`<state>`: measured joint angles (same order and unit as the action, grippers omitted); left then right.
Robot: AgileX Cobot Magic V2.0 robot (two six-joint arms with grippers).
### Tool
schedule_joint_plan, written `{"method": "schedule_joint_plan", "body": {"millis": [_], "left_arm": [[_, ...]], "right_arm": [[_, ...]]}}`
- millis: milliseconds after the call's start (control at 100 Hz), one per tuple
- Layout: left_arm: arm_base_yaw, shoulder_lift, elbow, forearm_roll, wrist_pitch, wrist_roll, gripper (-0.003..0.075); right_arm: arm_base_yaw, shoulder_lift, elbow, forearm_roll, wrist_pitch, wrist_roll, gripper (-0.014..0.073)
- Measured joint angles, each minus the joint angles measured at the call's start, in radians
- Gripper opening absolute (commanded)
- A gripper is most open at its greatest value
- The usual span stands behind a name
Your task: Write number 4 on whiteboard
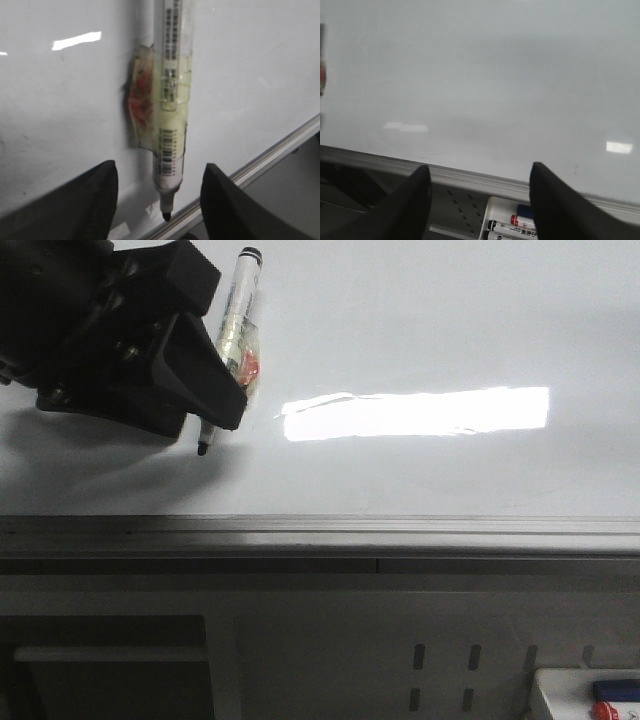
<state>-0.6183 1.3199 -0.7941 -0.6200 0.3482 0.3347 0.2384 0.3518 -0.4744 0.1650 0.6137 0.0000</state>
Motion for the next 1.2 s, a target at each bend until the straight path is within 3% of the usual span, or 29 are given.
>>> {"method": "schedule_joint_plan", "body": {"millis": [120,230,350,460,610,860,1040,1200], "left_arm": [[-0.004,0.02,-0.007,-0.005,-0.009,0.0,0.0199],[-0.004,0.035,-0.008,-0.007,-0.011,0.0,-0.0017],[-0.016,0.038,-0.011,-0.007,-0.006,0.0,-0.002],[-0.042,0.009,-0.009,0.009,0.006,0.017,-0.002],[-0.132,-0.106,-0.007,0.026,0.094,0.209,-0.002],[-0.266,-0.297,-0.009,0.141,0.372,0.468,-0.002],[-0.286,-0.379,-0.009,0.2,0.414,0.492,-0.002],[-0.286,-0.404,-0.009,0.207,0.417,0.496,-0.002]], "right_arm": [[0.023,0.005,0.0,0.0,0.0,0.0,0.0386],[0.037,0.007,0.0,0.0,0.0,0.0,0.0386],[0.071,0.007,-0.023,0.026,0.004,-0.054,0.0386],[0.126,0.012,-0.07,0.135,0.021,-0.271,0.0386],[0.223,0.078,-0.171,0.236,0.082,-0.498,0.0386],[0.487,0.299,-0.317,0.256,0.123,-0.639,0.0386],[0.644,0.464,-0.372,0.256,0.092,-0.673,0.0386],[0.712,0.564,-0.392,0.256,0.005,-0.673,0.0386]]}}
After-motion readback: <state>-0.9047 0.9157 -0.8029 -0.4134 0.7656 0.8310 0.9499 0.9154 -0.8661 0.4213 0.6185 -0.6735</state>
